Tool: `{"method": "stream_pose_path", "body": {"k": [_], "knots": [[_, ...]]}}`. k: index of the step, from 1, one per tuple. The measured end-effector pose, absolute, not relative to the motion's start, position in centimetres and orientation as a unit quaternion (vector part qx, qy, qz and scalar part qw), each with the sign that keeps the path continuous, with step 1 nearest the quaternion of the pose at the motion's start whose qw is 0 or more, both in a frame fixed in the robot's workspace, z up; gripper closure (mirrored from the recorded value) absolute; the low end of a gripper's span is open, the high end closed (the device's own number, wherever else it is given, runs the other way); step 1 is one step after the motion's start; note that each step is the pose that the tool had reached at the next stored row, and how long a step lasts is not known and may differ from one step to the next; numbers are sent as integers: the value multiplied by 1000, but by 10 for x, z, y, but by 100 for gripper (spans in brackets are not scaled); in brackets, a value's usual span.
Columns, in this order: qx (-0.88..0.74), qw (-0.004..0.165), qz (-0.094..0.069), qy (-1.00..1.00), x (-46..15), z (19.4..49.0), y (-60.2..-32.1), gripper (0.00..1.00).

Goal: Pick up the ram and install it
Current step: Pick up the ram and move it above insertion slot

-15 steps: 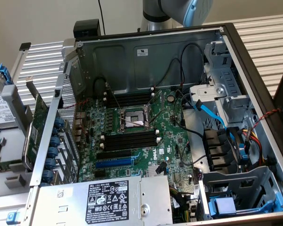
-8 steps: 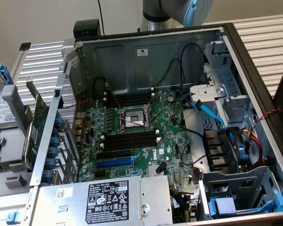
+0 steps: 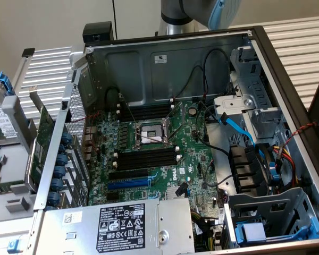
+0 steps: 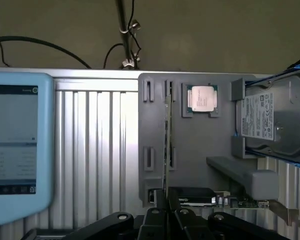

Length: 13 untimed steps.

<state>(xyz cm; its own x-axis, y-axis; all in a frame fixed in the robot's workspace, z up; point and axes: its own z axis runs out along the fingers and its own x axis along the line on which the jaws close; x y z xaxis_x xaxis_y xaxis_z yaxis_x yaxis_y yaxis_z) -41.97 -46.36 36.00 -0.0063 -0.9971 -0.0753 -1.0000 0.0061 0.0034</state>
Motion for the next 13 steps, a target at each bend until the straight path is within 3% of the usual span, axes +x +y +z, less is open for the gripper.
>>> {"method": "stream_pose_path", "body": {"k": [13], "knots": [[-704, 34, 37, 708, -361, 400, -465, 86]]}}
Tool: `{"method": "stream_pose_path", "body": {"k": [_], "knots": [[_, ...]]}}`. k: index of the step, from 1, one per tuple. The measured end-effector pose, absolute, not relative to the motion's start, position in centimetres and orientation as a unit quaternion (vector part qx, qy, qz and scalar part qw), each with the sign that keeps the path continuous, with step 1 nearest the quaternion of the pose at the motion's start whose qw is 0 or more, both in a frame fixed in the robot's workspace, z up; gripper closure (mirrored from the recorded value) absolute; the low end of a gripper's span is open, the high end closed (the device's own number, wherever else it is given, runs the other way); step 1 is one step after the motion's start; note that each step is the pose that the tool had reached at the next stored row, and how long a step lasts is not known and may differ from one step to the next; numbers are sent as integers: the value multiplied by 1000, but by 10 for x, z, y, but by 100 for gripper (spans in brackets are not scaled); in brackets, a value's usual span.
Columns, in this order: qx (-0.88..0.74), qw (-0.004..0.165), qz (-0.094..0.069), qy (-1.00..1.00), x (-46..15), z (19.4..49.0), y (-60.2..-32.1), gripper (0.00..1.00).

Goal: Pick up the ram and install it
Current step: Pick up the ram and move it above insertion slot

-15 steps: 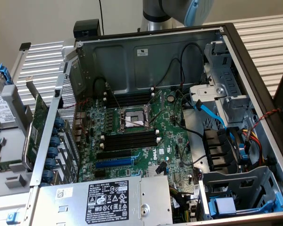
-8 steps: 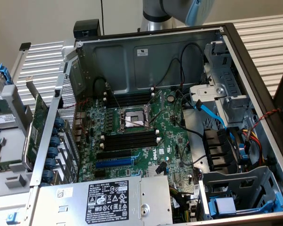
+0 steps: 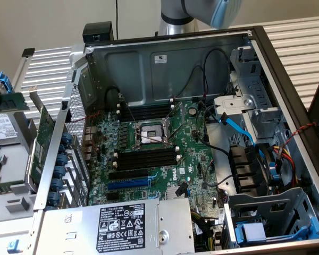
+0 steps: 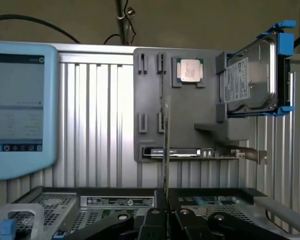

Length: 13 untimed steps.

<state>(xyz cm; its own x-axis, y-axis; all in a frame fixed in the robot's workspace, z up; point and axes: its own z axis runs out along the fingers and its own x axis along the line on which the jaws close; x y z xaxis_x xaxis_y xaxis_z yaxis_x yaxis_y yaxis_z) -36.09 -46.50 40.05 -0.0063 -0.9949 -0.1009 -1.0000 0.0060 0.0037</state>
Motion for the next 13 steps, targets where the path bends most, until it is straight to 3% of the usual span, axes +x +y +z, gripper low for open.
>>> {"method": "stream_pose_path", "body": {"k": [13], "knots": [[-704, 36, 38, 708, -302, 403, -465, 86]]}}
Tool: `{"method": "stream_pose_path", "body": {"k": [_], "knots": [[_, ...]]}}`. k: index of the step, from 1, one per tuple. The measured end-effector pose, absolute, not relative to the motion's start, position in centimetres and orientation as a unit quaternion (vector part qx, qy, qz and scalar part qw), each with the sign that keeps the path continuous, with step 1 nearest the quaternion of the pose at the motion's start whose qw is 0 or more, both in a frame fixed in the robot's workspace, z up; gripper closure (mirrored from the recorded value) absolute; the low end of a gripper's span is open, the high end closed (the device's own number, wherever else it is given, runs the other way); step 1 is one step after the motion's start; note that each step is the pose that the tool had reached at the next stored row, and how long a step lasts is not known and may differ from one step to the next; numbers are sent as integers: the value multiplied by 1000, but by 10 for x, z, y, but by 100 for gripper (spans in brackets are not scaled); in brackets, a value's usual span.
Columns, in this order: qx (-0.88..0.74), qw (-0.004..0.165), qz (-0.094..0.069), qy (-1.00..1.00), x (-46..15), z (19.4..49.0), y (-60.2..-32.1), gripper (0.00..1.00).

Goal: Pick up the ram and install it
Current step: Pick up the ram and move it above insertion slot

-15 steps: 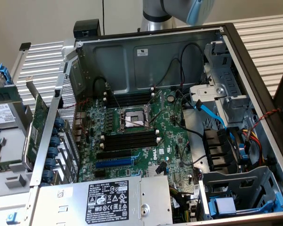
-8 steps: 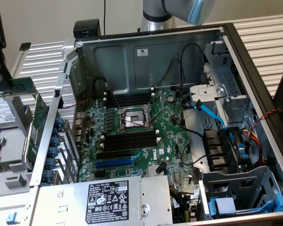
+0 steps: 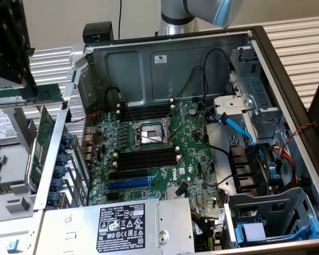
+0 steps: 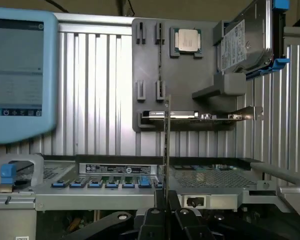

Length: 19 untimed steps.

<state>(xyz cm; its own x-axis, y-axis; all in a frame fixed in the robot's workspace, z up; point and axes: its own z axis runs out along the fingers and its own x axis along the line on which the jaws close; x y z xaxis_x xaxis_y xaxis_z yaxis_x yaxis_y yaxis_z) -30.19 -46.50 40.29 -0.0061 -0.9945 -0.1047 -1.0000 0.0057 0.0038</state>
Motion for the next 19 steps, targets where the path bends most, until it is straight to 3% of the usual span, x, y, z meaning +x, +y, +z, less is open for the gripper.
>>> {"method": "stream_pose_path", "body": {"k": [9, 19], "knots": [[-704, 35, 37, 708, -261, 403, -465, 86], [-705, 21, 23, 709, -225, 401, -458, 86]]}}
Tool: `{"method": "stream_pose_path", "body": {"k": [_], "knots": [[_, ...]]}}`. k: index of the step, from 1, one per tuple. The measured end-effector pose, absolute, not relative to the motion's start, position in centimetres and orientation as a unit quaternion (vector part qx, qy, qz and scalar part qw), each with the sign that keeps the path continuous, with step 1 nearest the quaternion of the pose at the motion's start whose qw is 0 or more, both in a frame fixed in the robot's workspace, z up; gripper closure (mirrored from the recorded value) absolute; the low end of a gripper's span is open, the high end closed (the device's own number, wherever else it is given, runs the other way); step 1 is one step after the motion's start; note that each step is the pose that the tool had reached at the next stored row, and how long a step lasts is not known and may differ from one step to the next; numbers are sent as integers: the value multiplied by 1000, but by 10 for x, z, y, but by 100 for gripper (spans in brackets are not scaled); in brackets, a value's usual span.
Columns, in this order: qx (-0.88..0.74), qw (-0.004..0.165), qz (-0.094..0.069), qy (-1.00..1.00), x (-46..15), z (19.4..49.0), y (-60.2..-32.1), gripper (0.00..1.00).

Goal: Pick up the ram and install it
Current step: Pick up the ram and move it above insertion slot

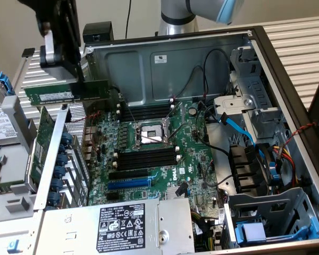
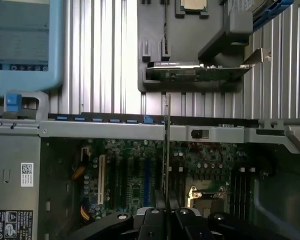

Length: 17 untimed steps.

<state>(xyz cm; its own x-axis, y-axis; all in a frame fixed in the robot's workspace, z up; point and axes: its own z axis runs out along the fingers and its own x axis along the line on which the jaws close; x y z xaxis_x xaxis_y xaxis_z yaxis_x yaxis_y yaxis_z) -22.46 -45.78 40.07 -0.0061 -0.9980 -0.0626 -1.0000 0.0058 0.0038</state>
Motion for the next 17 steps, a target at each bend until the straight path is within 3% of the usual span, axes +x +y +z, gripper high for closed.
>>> {"method": "stream_pose_path", "body": {"k": [17], "knots": [[-705, 12, 13, 709, -158, 390, -420, 86]]}}
